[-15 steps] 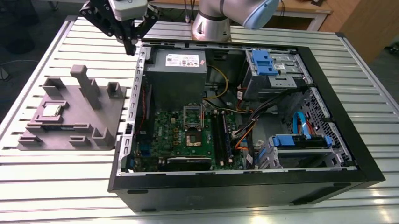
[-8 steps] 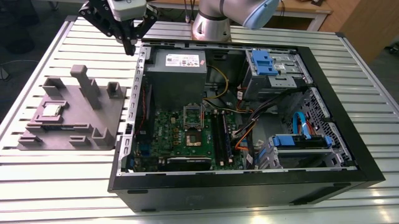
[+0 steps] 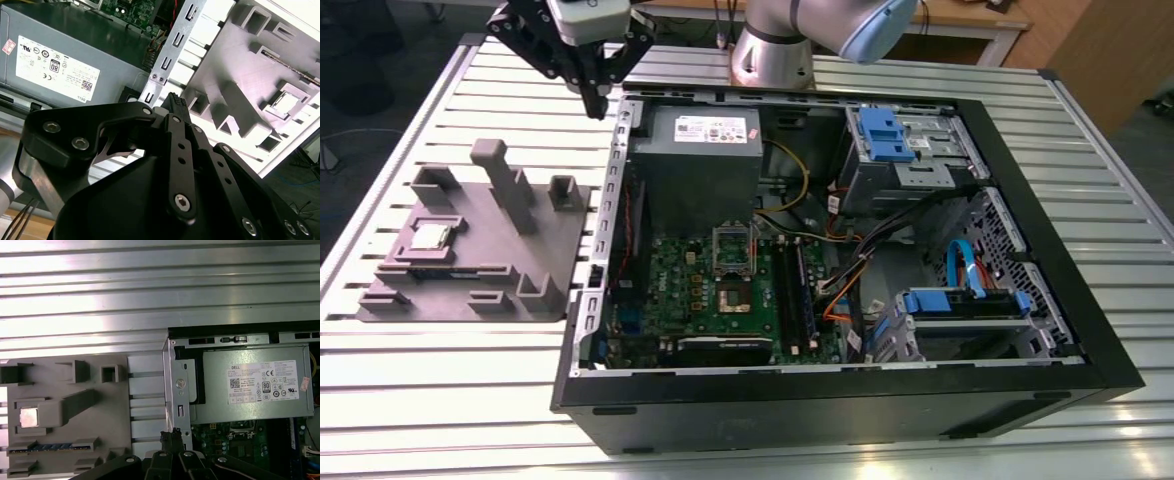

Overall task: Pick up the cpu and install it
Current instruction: 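Reach for the cpu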

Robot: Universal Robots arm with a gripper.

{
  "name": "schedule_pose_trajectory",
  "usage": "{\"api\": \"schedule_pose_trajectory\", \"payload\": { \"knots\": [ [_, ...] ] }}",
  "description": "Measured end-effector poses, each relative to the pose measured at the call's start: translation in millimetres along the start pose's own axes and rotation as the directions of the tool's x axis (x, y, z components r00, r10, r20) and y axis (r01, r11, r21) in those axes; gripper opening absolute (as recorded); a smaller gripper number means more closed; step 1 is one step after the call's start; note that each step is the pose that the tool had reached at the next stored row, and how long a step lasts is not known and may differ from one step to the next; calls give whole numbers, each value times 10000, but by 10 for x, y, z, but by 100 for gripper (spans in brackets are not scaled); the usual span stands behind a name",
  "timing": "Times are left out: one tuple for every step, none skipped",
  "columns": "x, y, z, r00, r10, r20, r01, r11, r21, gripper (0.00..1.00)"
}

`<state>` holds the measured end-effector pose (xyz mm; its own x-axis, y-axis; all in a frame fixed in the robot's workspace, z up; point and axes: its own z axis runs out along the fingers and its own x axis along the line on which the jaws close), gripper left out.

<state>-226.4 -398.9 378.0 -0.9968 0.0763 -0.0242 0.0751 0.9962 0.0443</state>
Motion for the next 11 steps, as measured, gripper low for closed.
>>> {"api": "schedule_pose_trajectory", "payload": {
  "knots": [
    [2,0,0,10000,0,0,0,10000,0,10],
    [5,0,1,10000,0,0,0,10000,0,10],
    [7,0,1,10000,0,0,0,10000,0,10],
    [10,-1,1,10000,0,0,0,10000,0,10],
    [12,-1,1,10000,0,0,0,10000,0,10],
    [14,-1,2,10000,-1,0,1,10000,0,10],
    [17,-1,2,10000,0,0,0,10000,0,10],
    [19,-2,2,10000,0,0,0,10000,0,10],
    [21,-2,3,10000,0,0,0,10000,0,10],
    [24,-2,3,10000,-1,0,1,10000,0,10],
    [27,-2,3,10000,0,0,0,10000,0,10]
  ]
}}
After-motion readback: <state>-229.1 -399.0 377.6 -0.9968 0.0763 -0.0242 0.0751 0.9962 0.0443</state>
